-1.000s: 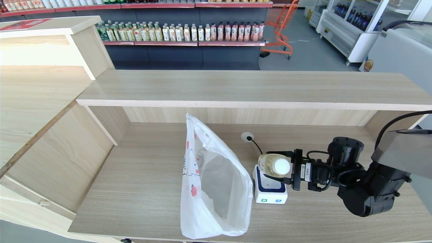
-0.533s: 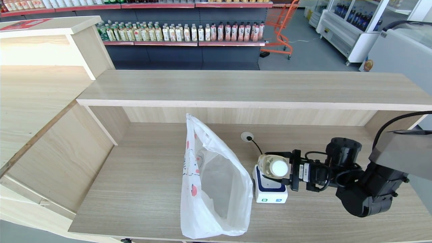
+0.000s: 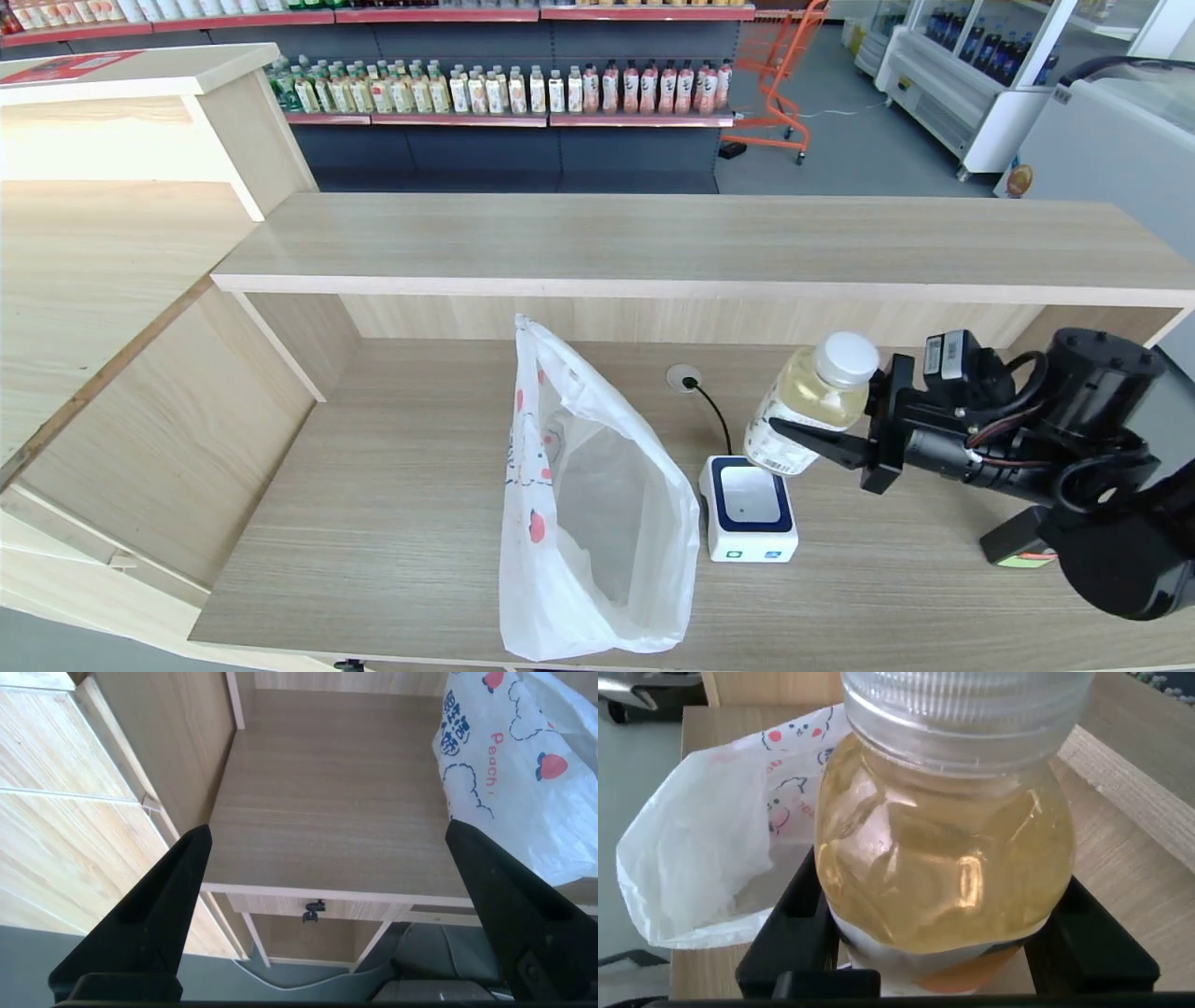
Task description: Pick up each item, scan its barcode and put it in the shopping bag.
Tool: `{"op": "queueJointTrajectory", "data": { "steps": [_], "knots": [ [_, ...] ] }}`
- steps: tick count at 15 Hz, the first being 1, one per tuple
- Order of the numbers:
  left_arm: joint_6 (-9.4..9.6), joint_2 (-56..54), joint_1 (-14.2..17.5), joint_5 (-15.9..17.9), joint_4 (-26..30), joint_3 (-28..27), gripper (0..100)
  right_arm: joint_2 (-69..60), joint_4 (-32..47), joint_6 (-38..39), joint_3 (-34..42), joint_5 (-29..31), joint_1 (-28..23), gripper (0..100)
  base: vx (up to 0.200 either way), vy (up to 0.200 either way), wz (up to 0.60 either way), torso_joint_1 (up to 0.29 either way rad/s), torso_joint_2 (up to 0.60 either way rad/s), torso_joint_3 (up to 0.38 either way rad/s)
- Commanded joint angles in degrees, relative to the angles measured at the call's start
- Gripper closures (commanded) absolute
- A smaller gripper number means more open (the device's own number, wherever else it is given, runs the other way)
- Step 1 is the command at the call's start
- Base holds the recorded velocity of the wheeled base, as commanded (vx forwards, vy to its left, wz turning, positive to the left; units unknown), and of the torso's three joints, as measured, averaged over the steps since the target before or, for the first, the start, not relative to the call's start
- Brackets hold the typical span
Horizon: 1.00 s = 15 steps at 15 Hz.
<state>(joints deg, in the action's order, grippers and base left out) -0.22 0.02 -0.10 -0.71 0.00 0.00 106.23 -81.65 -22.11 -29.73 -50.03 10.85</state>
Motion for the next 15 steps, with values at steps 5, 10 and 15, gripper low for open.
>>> {"op": "queueJointTrajectory", "data": {
  "steps": [5, 10, 15],
  "knots": [
    [-0.04, -0.02, 0.01, 0.0, 0.0, 0.0, 0, -14.03, 9.67, 26.07, 3.01, 25.95, 6.46, 100, 0.0, 0.0, 0.0, 0.0, 0.0, 0.0],
    [-0.04, -0.02, 0.01, -0.08, 0.0, 0.0, 0, -13.94, 20.57, 40.39, -2.61, 27.27, 7.17, 100, 0.0, 0.0, 0.0, 0.0, 0.0, 0.0],
    [0.04, -0.02, 0.01, 0.0, 0.0, 0.0, 0, -11.83, 22.15, 42.5, -5.34, 27.27, 8.57, 100, 0.0, 0.0, 0.0, 0.0, 0.0, 0.0]
  ]
}}
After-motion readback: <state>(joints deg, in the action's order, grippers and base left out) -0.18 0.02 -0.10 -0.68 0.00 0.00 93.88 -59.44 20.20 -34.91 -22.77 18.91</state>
